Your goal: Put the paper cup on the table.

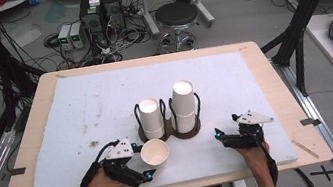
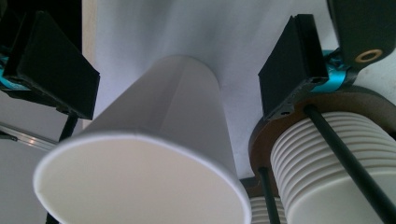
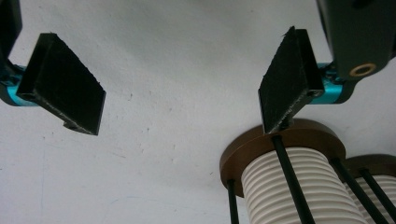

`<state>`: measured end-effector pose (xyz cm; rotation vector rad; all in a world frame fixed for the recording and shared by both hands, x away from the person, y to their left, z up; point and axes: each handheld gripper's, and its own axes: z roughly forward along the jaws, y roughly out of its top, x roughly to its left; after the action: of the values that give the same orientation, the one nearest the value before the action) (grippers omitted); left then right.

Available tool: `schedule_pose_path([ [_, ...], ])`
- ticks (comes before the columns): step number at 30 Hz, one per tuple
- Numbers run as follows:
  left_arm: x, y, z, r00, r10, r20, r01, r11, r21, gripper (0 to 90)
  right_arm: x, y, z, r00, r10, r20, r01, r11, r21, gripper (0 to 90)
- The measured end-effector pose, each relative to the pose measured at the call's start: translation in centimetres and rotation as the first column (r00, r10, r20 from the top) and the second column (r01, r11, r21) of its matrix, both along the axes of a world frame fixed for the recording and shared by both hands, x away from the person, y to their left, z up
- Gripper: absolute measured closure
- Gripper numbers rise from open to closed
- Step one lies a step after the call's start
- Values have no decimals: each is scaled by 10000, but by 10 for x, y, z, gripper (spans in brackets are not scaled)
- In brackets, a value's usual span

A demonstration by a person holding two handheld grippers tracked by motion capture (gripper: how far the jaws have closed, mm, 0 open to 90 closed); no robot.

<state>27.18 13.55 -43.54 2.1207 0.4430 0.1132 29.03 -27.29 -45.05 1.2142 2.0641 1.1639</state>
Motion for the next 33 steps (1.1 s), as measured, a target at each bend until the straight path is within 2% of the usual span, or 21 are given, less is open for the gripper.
schedule_pose_path([
  [6, -3, 10, -1, 10000, 37, -41, -36, 10000, 58, 124, 0, 0, 0, 10000, -3, 90, 3, 10000, -6, 152],
  [11, -8, 28, 0, 9999, 146, -3, -146, 9998, 106, 124, 0, 0, 0, 9999, 15, 99, -16, 10000, 8, 153],
  [19, -14, 71, 7, 9949, 998, 133, -994, 9947, -271, 124, -1, 0, 0, 10000, 36, 88, -35, 10000, -4, 152],
  [29, -11, 81, 4, 9916, 1289, 125, -1284, 9912, -329, 124, 0, 0, 0, 10000, -14, 14, 14, 10000, 14, 153],
  [33, -9, 92, 2, 9839, 1787, 86, -1779, 9822, -599, 124, -1, -1, 0, 10000, -42, 79, 41, 10000, 64, 153],
])
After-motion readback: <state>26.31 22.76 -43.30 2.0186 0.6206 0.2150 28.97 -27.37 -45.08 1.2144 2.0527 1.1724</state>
